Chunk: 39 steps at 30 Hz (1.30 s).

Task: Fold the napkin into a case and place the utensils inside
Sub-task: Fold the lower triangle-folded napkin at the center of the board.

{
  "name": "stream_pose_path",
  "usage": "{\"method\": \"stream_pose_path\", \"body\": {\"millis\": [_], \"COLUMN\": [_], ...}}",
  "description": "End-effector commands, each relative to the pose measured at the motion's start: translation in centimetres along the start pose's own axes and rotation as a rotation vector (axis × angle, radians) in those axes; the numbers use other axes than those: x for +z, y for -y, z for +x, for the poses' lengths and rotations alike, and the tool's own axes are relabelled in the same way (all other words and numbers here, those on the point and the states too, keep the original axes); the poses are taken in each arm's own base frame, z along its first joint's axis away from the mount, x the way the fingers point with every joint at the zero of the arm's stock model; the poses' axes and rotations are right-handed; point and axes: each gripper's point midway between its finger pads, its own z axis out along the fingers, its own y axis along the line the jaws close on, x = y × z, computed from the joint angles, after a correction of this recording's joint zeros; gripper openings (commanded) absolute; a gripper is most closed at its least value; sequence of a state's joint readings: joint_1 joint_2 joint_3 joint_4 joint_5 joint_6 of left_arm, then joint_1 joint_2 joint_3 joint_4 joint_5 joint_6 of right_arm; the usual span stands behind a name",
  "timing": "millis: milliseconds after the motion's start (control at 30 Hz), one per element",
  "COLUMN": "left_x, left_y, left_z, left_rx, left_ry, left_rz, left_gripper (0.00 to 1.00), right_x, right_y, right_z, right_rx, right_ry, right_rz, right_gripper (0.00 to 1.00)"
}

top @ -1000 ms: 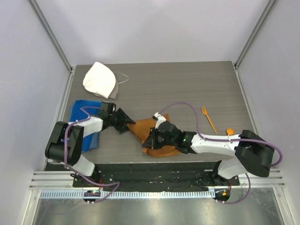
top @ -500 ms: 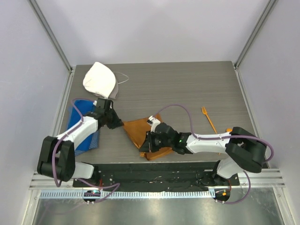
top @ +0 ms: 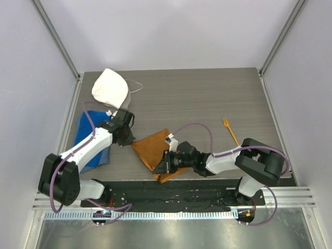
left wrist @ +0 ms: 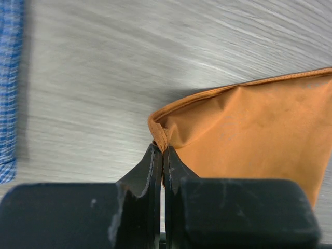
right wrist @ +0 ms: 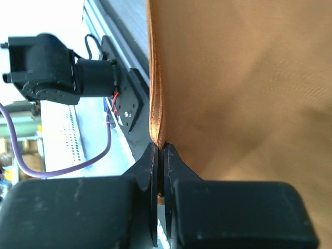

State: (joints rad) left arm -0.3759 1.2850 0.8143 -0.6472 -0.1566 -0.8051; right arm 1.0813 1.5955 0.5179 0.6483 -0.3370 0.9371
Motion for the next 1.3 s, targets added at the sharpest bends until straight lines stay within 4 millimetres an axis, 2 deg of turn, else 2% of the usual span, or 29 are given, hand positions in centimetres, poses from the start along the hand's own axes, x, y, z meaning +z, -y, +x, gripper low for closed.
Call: {"method": "stream_pose_path", "body": {"millis": [0,67,200,267,433,633,733,767,800,833,900,933,1033,1133,1200,1233,1267], "left_x": [0.5,0.4,1.2,0.8,0.7,0.3,0.5,0.7,1.0,1.1,1.3,1.3,1.3,-0.1,-1.6,-2.0,-2.6], "left_y": [1.8,3.1,5.3,6.8,7.5,8.2,7.8,8.2,7.4,7.6,6.9,6.6,5.6,5.1,6.2,7.7,9.1], "left_z": [-3.8,-4.6,-4.7,-4.9,-4.9,-5.8,-5.6,-5.8,-6.3,-5.7,-5.3,-5.1,-4.7,-5.2,-5.4,-5.5,-4.6], "left_rx": [0.057,0.077,0.096,0.113,0.125,0.223,0.194,0.17,0.133,0.119,0.124,0.127,0.164,0.169,0.151,0.144,0.14], "left_ry": [0.138,0.161,0.151,0.169,0.172,0.177,0.134,0.128,0.113,0.071,0.04,0.019,-0.024,-0.015,0.003,0.007,-0.041], "left_rz": [-0.11,-0.115,-0.104,-0.09,-0.082,-0.068,-0.012,0.038,0.049,0.096,0.109,0.114,0.097,0.092,0.17,0.244,0.335], "left_gripper": [0.0,0.0,0.0,0.0,0.0,0.01,0.07,0.11,0.13,0.16,0.28,0.41,0.61,0.61,0.58,0.5,0.46], "right_x": [-1.6,-2.0,-2.5,-2.6,-2.5,-2.1,-1.3,-1.2,-1.0,-0.8,-0.8,-0.7,-0.8,-0.9,-1.0,-1.0,-1.0], "right_y": [-0.2,0.7,1.9,2.4,3.3,2.3,2.0,2.1,1.9,1.5,1.5,1.7,3.3,3.9,3.9,3.8,3.8], "right_z": [0.6,1.0,1.5,1.8,2.4,1.8,1.5,1.5,1.4,1.1,1.1,1.1,1.3,1.4,1.4,1.3,1.4], "right_rx": [0.072,0.092,0.126,0.137,0.141,0.113,0.091,0.09,0.085,0.078,0.063,0.033,-0.033,-0.055,-0.058,-0.057,-0.05], "right_ry": [-0.018,-0.015,-0.007,-0.009,-0.03,-0.034,-0.044,-0.049,-0.05,-0.049,-0.058,-0.069,-0.099,-0.118,-0.117,-0.114,-0.116], "right_rz": [-0.078,-0.065,-0.049,-0.041,-0.017,-0.035,-0.033,-0.031,-0.035,-0.044,-0.04,-0.024,0.07,0.108,0.109,0.105,0.104], "right_gripper": [0.01,0.01,0.01,0.01,0.01,0.01,0.01,0.01,0.01,0.01,0.01,0.01,0.01,0.01,0.01,0.01,0.01]}}
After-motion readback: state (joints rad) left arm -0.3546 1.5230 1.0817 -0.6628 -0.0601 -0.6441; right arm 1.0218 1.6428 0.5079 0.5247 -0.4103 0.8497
